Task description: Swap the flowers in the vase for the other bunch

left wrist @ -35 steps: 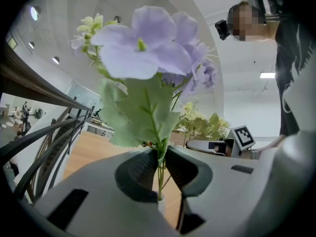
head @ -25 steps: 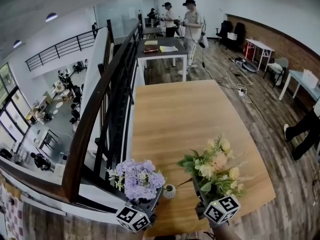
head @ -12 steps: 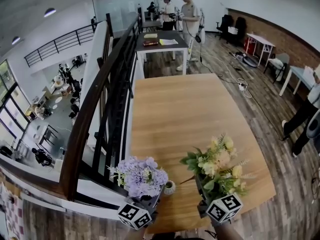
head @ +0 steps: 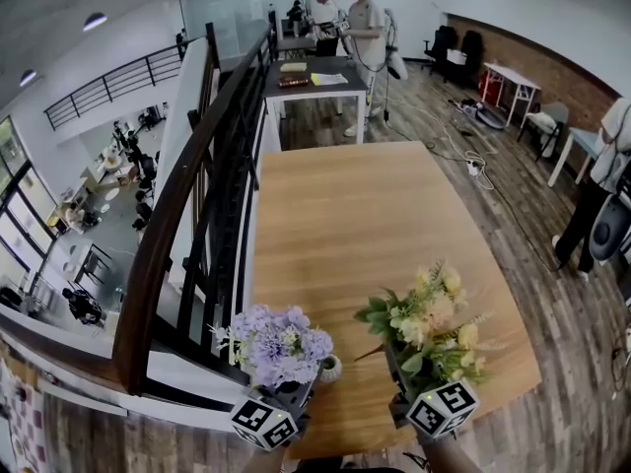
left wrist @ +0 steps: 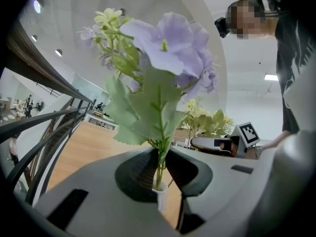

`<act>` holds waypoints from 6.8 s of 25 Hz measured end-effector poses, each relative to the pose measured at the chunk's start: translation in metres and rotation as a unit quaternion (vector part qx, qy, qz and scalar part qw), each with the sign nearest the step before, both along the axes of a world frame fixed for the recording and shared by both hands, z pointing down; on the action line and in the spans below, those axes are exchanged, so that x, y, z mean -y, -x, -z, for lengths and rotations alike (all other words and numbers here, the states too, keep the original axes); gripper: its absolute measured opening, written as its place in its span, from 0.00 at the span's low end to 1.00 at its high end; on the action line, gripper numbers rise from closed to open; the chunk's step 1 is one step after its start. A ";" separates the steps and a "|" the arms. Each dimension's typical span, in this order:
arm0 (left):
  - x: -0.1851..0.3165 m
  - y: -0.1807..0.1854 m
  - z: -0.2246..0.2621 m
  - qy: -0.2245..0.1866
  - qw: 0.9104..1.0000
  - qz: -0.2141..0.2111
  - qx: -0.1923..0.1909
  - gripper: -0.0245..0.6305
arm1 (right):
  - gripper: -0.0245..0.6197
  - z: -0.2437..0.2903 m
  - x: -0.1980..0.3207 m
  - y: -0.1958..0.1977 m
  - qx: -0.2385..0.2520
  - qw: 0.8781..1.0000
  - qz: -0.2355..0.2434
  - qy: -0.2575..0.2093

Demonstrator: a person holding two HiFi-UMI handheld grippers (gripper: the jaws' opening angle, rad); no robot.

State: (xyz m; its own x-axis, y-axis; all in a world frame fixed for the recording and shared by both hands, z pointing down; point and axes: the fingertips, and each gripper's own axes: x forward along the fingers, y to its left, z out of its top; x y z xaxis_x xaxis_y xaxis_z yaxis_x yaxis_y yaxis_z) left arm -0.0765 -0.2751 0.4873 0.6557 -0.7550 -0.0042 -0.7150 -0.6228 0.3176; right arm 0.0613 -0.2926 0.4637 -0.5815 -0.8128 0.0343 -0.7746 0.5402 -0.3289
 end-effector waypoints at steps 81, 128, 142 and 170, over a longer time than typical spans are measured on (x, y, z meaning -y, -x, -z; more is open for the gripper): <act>0.011 -0.014 -0.020 0.014 1.000 -0.011 0.008 0.12 | 0.12 -0.010 0.001 -0.016 -0.001 1.000 -0.019 0.019; 0.006 -0.021 -0.036 0.039 0.999 -0.013 0.002 0.22 | 0.12 -0.018 -0.003 -0.016 0.003 1.000 -0.013 0.028; -0.006 -0.017 -0.045 0.057 0.998 -0.019 0.010 0.25 | 0.12 -0.015 -0.011 -0.008 0.000 1.000 -0.008 0.026; -0.038 -0.019 -0.055 0.083 0.996 -0.012 0.019 0.12 | 0.12 -0.009 -0.046 -0.005 -0.001 1.000 -0.001 0.021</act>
State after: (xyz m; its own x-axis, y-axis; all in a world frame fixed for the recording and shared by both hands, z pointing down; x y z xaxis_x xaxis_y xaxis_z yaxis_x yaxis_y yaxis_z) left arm -0.0574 -0.2369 0.5420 0.6711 -0.7269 0.1454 -0.7139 -0.5810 0.3908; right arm 0.0660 -0.2465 0.4724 -0.5793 -0.8122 0.0693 -0.7764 0.5239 -0.3502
